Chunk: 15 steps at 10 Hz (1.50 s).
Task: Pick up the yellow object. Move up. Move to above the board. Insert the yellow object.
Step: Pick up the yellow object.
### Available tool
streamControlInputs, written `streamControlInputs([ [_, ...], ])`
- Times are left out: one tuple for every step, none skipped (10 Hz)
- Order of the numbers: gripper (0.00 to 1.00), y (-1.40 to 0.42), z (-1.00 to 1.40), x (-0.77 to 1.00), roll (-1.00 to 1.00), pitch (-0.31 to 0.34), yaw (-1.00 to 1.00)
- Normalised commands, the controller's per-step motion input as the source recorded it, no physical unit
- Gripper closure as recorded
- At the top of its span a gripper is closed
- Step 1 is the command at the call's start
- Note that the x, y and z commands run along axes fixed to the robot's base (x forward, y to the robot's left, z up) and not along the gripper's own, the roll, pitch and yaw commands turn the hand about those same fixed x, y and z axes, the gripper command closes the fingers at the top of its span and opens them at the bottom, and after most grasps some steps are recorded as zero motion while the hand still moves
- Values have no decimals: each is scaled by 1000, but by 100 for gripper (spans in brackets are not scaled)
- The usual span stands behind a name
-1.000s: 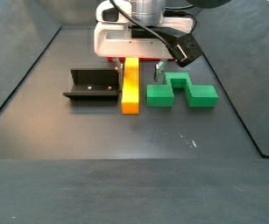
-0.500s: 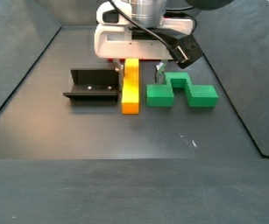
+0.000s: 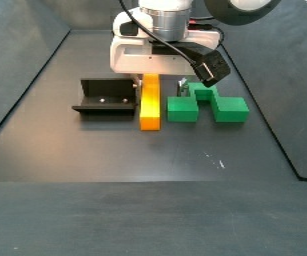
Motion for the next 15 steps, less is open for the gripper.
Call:
streamControlInputs([
  [100, 0, 0, 0, 0, 0, 0],
  [100, 0, 0, 0, 0, 0, 0],
  [100, 0, 0, 0, 0, 0, 0],
  [100, 0, 0, 0, 0, 0, 0],
  [100, 0, 0, 0, 0, 0, 0],
  [100, 0, 0, 0, 0, 0, 0],
  [100, 0, 0, 0, 0, 0, 0],
  [100, 0, 0, 0, 0, 0, 0],
  [100, 0, 0, 0, 0, 0, 0],
  [100, 0, 0, 0, 0, 0, 0],
  [100, 0, 0, 0, 0, 0, 0],
  [100, 0, 0, 0, 0, 0, 0],
  [100, 0, 0, 0, 0, 0, 0],
  [100, 0, 0, 0, 0, 0, 0],
  [100, 0, 0, 0, 0, 0, 0],
])
